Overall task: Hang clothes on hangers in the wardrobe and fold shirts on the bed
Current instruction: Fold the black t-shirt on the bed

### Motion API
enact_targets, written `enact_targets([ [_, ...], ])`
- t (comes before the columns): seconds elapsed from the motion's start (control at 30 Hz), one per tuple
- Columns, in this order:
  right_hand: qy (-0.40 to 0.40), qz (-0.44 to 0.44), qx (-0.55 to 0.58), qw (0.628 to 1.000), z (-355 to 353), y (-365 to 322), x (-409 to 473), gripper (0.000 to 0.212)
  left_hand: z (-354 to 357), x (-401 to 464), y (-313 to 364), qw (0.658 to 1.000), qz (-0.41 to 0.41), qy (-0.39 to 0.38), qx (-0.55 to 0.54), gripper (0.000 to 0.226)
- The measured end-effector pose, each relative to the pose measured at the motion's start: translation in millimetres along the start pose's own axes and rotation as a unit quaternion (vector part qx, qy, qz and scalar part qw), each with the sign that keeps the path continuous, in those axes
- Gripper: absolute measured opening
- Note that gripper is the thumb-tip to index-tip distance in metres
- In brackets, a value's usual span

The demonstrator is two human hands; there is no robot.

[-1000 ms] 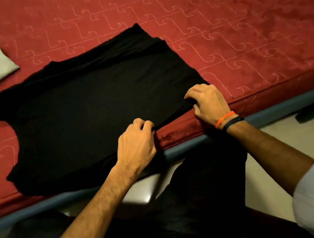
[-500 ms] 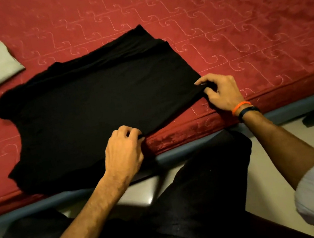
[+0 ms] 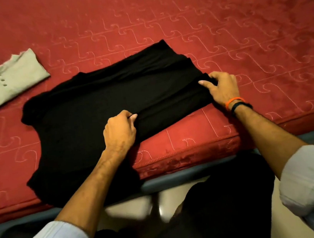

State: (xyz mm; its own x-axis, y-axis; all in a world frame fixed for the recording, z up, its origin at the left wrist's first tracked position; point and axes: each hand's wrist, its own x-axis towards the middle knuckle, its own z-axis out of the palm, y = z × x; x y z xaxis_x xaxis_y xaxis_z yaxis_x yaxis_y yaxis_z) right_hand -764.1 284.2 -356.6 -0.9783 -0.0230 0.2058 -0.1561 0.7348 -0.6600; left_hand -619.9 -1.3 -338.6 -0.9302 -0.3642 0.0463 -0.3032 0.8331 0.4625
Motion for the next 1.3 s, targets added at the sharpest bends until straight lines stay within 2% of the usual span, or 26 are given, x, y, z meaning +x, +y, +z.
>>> enact_targets([
  [0.13, 0.007, 0.009, -0.089, 0.996, 14.9, -8.9, 19.2, 0.036, 6.5, 18.7, -6.2, 1.000, -0.005, 0.015, 0.020, 0.032],
  [0.3, 0.023, 0.011, -0.152, 0.988, 27.8, -17.0, 28.0, 0.043, 15.1, 33.1, -6.7, 0.993, 0.011, 0.040, 0.111, 0.030],
  [0.4, 0.057, -0.042, -0.268, 0.961, 36.5, -24.4, 20.1, 0.038, 22.6, 30.7, -8.0, 0.978, 0.095, 0.078, 0.171, 0.023],
  [0.47, 0.098, -0.147, -0.242, 0.954, 46.7, -37.9, 8.9, 0.032, 33.5, 26.7, -5.0, 0.969, 0.200, 0.105, 0.104, 0.025],
  [0.5, 0.075, -0.206, -0.193, 0.956, 53.3, -45.6, 0.3, 0.034, 39.5, 22.8, -1.6, 0.965, 0.235, 0.086, 0.072, 0.029],
  [0.53, 0.020, -0.251, -0.150, 0.956, 61.1, -50.5, -9.0, 0.041, 44.3, 17.4, 2.8, 0.967, 0.244, 0.049, 0.059, 0.039],
  [0.57, -0.051, -0.266, -0.133, 0.953, 68.4, -52.3, -18.9, 0.053, 49.3, 12.2, 5.7, 0.970, 0.236, 0.011, 0.060, 0.053],
  [0.63, -0.149, -0.225, -0.180, 0.946, 74.1, -46.2, -30.5, 0.079, 55.1, 7.3, 6.8, 0.977, 0.201, -0.034, 0.059, 0.071],
  [0.73, -0.150, -0.137, -0.242, 0.949, 61.3, -26.7, -23.3, 0.096, 58.3, 6.7, 4.7, 0.981, 0.177, -0.044, 0.061, 0.076],
  [0.8, -0.156, -0.114, -0.260, 0.946, 52.6, -21.5, -15.4, 0.100, 56.6, 7.2, 6.2, 0.982, 0.169, -0.049, 0.061, 0.076],
  [0.93, -0.148, -0.116, -0.242, 0.952, 51.3, -29.5, -19.8, 0.091, 51.3, 6.1, 10.0, 0.984, 0.161, -0.065, 0.040, 0.070],
  [1.03, -0.109, -0.151, -0.168, 0.968, 57.5, -46.3, -35.5, 0.074, 40.5, 3.2, 11.9, 0.984, 0.163, -0.067, 0.009, 0.061],
  [1.17, -0.096, -0.235, -0.098, 0.962, 68.5, -80.4, -65.5, 0.055, 15.4, -15.5, 2.1, 0.982, 0.184, -0.028, -0.036, 0.049],
  [1.3, -0.100, -0.269, -0.045, 0.957, 77.9, -113.7, -92.9, 0.042, -13.3, -40.5, -27.7, 0.979, 0.194, 0.030, -0.057, 0.037],
])
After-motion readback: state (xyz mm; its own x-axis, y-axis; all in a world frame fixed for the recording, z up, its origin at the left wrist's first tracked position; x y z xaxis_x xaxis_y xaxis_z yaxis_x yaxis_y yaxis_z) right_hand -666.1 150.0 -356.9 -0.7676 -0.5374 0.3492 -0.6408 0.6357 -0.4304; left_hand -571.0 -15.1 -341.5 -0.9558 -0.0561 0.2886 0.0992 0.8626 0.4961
